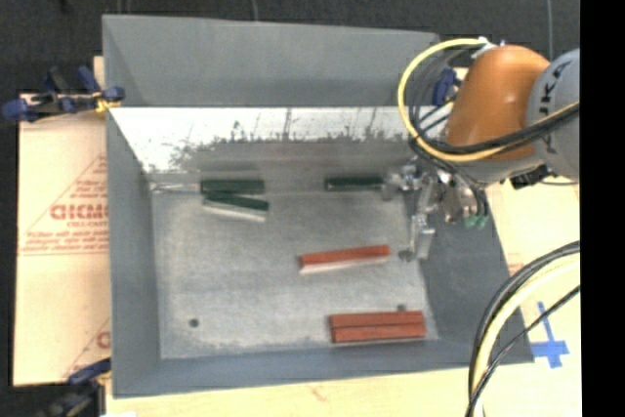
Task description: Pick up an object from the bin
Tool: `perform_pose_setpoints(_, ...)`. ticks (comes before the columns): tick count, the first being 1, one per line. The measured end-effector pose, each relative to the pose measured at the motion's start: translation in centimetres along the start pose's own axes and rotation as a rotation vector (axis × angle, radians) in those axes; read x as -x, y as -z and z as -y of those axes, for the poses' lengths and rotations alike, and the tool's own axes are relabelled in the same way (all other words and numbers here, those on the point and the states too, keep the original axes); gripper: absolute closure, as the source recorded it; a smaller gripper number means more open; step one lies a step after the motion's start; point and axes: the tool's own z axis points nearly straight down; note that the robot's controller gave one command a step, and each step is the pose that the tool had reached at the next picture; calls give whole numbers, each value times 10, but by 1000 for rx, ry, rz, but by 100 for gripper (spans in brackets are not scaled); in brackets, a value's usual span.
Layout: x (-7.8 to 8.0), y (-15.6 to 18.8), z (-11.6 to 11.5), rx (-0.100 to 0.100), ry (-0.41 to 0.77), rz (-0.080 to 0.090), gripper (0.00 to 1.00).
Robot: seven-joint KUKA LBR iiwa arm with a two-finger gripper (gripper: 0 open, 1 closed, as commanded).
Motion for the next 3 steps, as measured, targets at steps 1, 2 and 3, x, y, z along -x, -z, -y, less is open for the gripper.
perform_pose_setpoints(1, -4, -40, 4, 4, 58, 6, 0)
perform_pose_setpoints(2, -19, -61, -33, 1, 269, 2, 100)
perform_pose_setpoints(3, -19, -61, -33, 0, 269, 1, 100)
